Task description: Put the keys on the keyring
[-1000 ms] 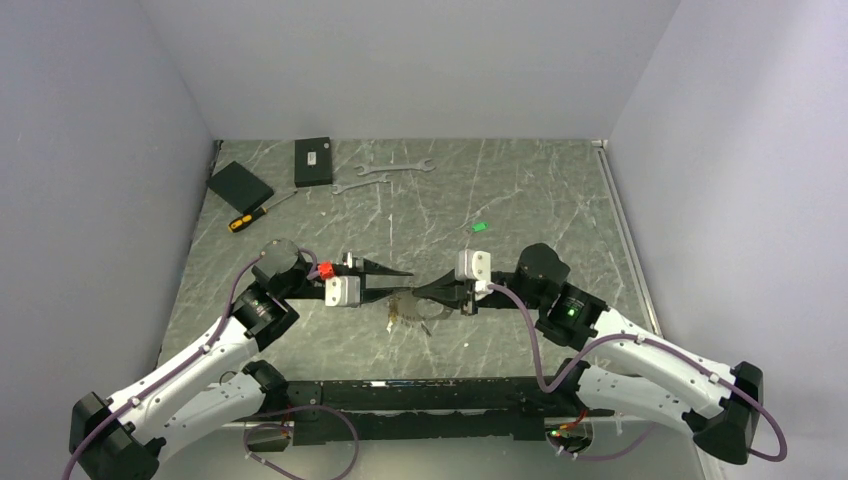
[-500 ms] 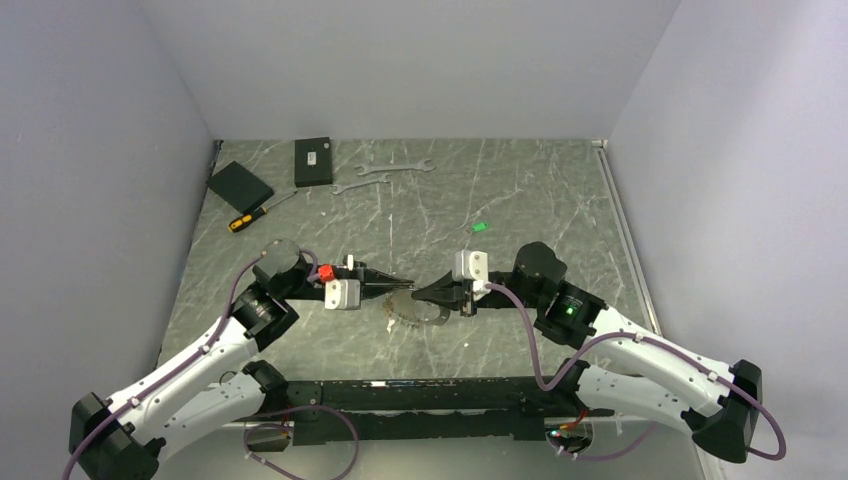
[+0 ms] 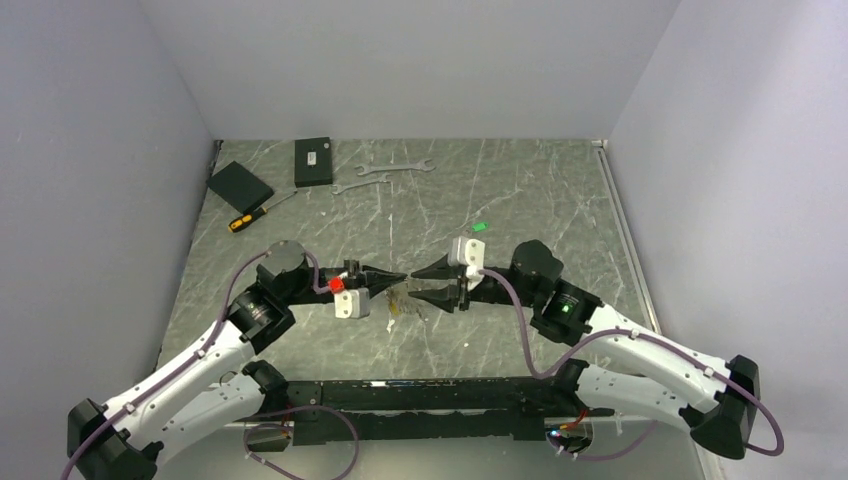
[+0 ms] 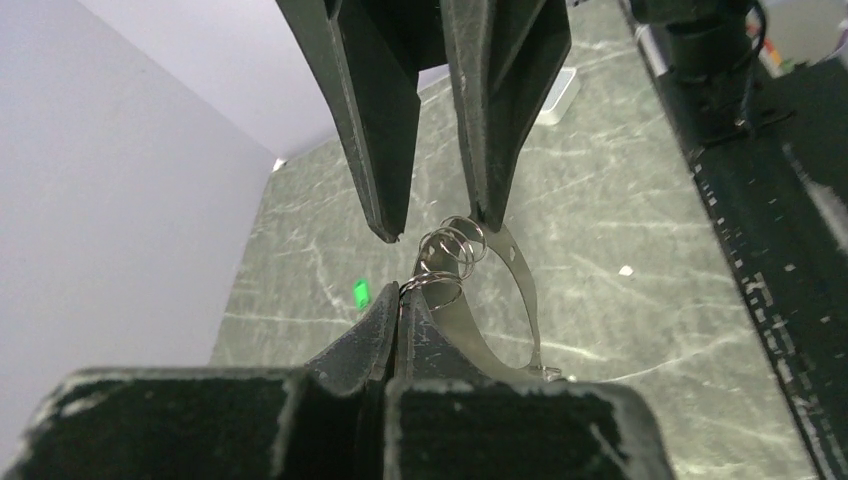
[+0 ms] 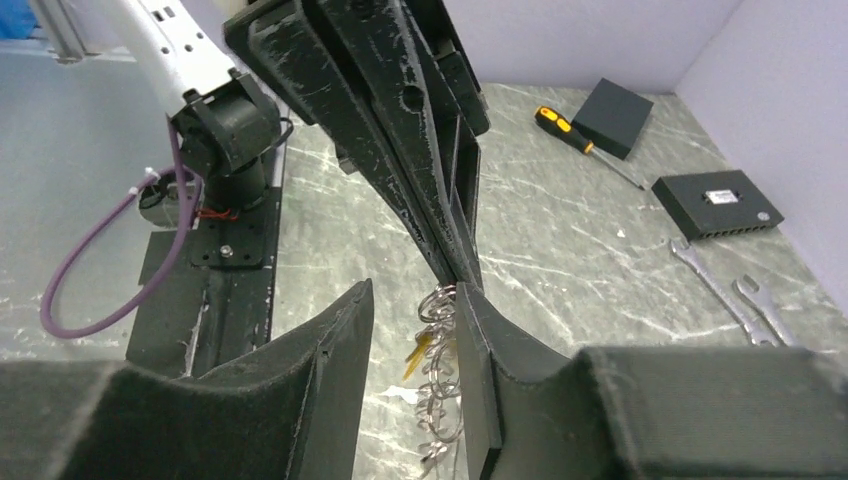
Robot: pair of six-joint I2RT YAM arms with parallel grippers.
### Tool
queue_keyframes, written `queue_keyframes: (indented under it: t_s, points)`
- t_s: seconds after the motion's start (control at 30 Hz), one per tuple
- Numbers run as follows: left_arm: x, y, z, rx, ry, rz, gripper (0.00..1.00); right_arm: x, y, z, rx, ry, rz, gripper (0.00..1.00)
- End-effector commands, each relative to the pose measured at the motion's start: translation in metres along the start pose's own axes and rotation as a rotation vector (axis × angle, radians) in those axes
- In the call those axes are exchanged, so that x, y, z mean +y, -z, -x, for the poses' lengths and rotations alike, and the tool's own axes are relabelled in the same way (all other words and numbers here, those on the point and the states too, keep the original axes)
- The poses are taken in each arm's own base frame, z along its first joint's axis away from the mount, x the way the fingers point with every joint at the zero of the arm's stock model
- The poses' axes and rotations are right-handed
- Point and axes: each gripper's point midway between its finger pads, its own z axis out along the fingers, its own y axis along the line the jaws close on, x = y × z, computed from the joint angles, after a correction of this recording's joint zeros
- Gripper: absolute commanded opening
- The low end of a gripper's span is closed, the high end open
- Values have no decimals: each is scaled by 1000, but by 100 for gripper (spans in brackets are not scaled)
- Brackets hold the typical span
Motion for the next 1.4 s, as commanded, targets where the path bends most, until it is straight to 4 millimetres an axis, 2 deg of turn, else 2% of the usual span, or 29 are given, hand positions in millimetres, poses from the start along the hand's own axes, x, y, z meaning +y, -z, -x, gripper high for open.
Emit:
queue_keyframes:
  t_s: [0.0,0.23,0.43,0.6,0.8,1.07,1.37]
  points:
    - [28,1,15,6,-188,69,0,-19,-10,20,-42,-28,-76,38]
    - [27,1,0,65,-319,68,0,-28,-25,9,-4,-103,-99,32]
    - [29,4,-4,80,-366,98,0,-37,-30,-2,37,-135,-138,27]
    - [33,8,-8,103,-404,136,0,-40,-34,-17,91,-169,-156,28]
    - [38,11,-16,149,-417,156,0,-47,-33,-23,113,-185,-202,31]
    - [44,13,-23,179,-439,190,0,-40,-36,-31,120,-207,-169,29]
    - [44,10,-23,164,-424,190,0,-49,-45,-33,103,-194,-195,26]
